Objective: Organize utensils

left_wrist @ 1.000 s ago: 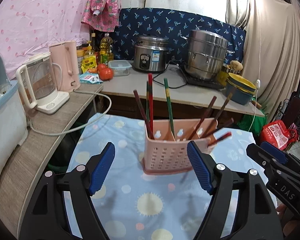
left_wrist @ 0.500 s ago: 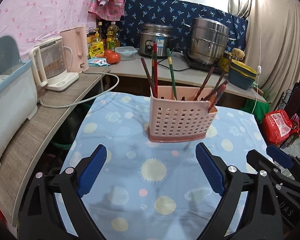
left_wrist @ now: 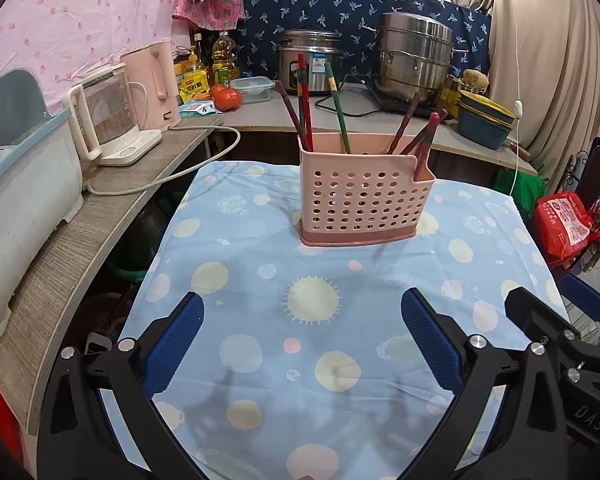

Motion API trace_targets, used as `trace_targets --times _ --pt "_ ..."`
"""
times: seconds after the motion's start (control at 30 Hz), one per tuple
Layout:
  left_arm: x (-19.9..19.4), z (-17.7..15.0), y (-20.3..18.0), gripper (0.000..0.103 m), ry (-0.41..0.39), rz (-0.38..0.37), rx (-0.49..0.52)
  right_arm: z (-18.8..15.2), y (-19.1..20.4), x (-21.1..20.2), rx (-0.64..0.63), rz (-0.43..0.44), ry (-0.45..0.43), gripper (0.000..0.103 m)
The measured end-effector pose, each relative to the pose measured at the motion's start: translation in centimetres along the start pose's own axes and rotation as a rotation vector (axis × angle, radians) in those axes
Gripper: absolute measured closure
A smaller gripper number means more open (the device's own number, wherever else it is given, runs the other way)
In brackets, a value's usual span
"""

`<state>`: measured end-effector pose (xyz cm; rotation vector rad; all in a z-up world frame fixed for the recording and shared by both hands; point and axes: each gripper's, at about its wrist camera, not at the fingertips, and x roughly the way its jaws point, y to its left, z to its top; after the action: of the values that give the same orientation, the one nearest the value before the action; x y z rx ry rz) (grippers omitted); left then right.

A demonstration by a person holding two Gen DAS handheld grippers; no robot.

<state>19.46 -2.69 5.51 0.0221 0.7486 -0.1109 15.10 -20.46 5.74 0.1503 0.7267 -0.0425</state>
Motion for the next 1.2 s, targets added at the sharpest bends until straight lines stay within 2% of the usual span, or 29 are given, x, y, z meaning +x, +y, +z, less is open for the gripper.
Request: trace_targets --times 0.13,0.17,0.2,1.2 --pt "0.22 -0.11 -0.10 0.007 0.006 0.015 0.007 -0.19 -0.12 -0.02 -0.003 -0.014 0.001 0.015" --pt "0.26 -0.16 -0.12 0.007 0.007 0.015 0.008 -0.24 -0.13 0.00 -0.004 -0.019 0.001 0.008" --pt "0.30 -0.22 -0.13 0.007 0.008 0.017 0.009 -0.31 -0.16 0.06 -0.005 -0.022 0.002 0.007" --pt "0.70 -0.50 -0.32 0.007 0.016 0.076 0.017 -1.00 0.50 0.54 -0.032 -0.054 0.009 0.007"
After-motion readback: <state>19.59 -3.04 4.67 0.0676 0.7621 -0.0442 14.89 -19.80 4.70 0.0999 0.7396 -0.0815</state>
